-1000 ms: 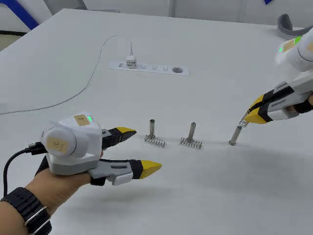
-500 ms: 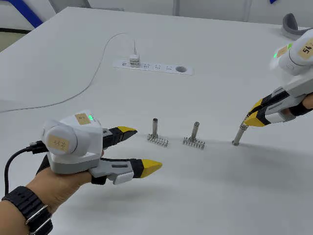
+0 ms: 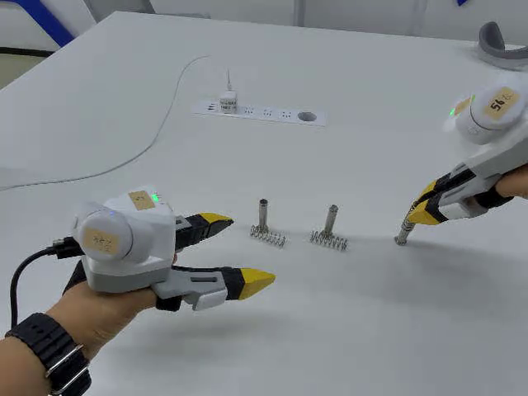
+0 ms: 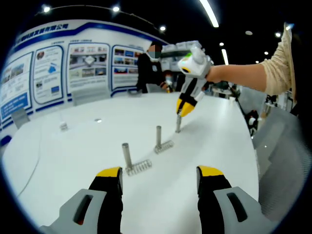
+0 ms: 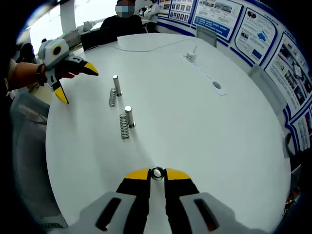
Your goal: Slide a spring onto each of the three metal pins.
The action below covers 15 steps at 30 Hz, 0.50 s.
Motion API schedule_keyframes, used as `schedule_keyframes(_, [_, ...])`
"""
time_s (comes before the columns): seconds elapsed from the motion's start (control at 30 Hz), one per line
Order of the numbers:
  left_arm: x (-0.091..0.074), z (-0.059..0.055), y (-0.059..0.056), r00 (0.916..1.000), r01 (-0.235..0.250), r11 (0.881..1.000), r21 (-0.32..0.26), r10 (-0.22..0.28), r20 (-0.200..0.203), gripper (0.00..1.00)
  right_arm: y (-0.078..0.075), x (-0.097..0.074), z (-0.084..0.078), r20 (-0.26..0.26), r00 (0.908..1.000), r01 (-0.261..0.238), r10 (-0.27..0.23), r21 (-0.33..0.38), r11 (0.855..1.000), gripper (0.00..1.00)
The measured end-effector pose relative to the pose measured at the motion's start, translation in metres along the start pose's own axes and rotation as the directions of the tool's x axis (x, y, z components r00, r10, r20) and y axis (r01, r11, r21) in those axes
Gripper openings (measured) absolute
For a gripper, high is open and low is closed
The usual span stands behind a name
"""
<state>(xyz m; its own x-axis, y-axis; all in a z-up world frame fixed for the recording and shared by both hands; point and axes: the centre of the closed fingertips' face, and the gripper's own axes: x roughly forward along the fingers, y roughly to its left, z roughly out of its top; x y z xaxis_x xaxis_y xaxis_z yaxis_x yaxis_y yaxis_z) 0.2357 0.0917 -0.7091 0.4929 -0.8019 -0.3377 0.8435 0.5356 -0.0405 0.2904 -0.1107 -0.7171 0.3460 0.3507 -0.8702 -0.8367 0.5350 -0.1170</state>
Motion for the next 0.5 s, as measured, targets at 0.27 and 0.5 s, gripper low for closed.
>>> schedule_keyframes(0.27, [0.000, -0.001, 0.001, 1.0000, -0.001, 1.000, 0.001, 0.001, -0.002, 0.62, 0.000, 0.013, -0.006, -0.008, 1.0000, -0.006, 0.006, 0.014, 1.000, 0.12])
schedule_keyframes(0.5, [0.000, -0.001, 0.001, 1.0000, -0.002, 1.000, 0.001, 0.002, -0.003, 0.62, 0.002, 0.020, -0.012, -0.017, 0.9998, -0.008, 0.008, 0.017, 1.000, 0.12])
